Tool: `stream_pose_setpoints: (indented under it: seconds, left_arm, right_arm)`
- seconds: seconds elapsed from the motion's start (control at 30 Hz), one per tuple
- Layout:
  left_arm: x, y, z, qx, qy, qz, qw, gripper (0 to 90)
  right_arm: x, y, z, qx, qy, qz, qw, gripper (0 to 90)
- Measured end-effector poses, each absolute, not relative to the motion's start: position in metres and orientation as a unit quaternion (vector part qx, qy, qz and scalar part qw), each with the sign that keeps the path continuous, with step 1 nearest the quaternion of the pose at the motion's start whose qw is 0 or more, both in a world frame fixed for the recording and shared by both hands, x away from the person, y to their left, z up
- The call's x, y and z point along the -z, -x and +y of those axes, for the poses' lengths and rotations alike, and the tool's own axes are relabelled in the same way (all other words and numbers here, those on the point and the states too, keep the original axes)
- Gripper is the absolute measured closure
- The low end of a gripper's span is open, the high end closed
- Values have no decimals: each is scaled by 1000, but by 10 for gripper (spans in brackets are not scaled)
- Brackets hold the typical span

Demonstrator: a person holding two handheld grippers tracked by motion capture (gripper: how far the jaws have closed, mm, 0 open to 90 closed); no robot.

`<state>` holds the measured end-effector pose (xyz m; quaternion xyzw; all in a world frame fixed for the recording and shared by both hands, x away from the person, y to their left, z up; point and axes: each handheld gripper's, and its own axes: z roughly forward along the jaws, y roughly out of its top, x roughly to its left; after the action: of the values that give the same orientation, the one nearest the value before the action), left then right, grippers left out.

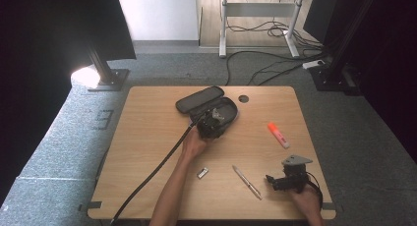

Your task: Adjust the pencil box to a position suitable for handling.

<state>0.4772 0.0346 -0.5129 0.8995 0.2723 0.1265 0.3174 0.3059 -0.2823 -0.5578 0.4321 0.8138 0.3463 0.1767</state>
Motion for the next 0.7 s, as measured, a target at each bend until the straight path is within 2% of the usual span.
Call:
stream_pose_setpoints:
  seconds: [0.03, 0.13, 0.17, 0.3, 0.7]
  left_arm:
    - [514, -477, 34, -128, -899, 274, 316, 702]
    - [515, -477, 35, -130, -899, 279, 311, 763]
    - [516, -477, 35, -130, -899, 280, 311, 816]
    - [515, -478, 36, -123, -896, 285, 317, 881]
    - [512, -470, 39, -86, -891, 286, 341, 890]
  right_arm:
    - [558, -306, -282, -346, -432, 814, 177, 0]
    - [558, -306, -282, -346, -432, 814, 177, 0]
    - [558, -306, -282, -346, -432, 814, 177, 0]
    - [558, -306, -282, -346, -432, 814, 177, 0]
    - [558, -306, -282, -346, -432, 814, 177, 0]
